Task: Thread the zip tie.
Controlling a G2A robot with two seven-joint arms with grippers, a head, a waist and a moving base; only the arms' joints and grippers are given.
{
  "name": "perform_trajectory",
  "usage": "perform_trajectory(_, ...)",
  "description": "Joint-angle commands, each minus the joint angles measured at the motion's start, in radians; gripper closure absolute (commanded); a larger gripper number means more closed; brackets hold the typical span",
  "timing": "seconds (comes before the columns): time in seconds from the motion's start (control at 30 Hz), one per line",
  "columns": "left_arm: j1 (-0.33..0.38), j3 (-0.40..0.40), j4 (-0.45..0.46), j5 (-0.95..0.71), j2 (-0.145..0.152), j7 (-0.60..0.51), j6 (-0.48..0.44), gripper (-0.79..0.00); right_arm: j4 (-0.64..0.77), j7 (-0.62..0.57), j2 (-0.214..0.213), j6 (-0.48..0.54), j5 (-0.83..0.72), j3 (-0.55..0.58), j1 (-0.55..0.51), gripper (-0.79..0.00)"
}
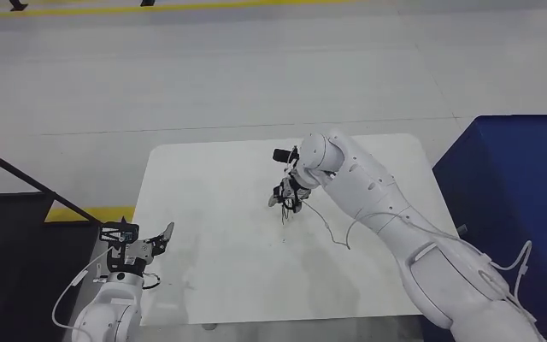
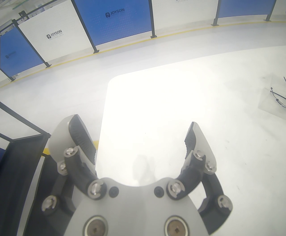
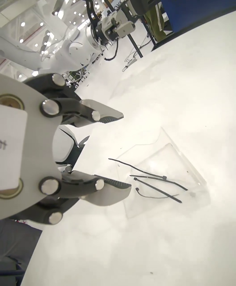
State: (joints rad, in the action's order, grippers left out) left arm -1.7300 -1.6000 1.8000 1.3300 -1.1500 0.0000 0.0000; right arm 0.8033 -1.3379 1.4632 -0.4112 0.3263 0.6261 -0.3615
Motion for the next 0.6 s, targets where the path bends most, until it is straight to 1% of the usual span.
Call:
perform_trajectory(0.0, 0.000, 0.000, 0.000, 0.000, 0.000, 0.000, 0.000, -0.785, -0.001, 0.000, 0.002, -0.008, 0.012, -0.006, 0.001, -0.382)
perform_trajectory(0.1, 0.000, 0.000, 0.000, 0.000, 0.000, 0.000, 0.000, -0.785, 0.001, 0.018, 0.006, -0.018, 0.035, -0.016, 0.003, -0.382)
perform_trajectory(0.17, 0.000, 0.000, 0.000, 0.000, 0.000, 0.000, 0.000, -0.785, -0.002, 0.026, 0.009, -0.018, 0.042, -0.021, 0.001, -0.366)
perform_trajectory(0.3, 0.000, 0.000, 0.000, 0.000, 0.000, 0.000, 0.000, -0.785, -0.012, 0.041, 0.018, -0.018, 0.061, -0.036, -0.002, -0.369)
perform_trajectory(0.57, 0.000, 0.000, 0.000, 0.000, 0.000, 0.000, 0.000, -0.785, -0.067, 0.076, 0.045, -0.015, 0.084, -0.067, 0.000, -0.332)
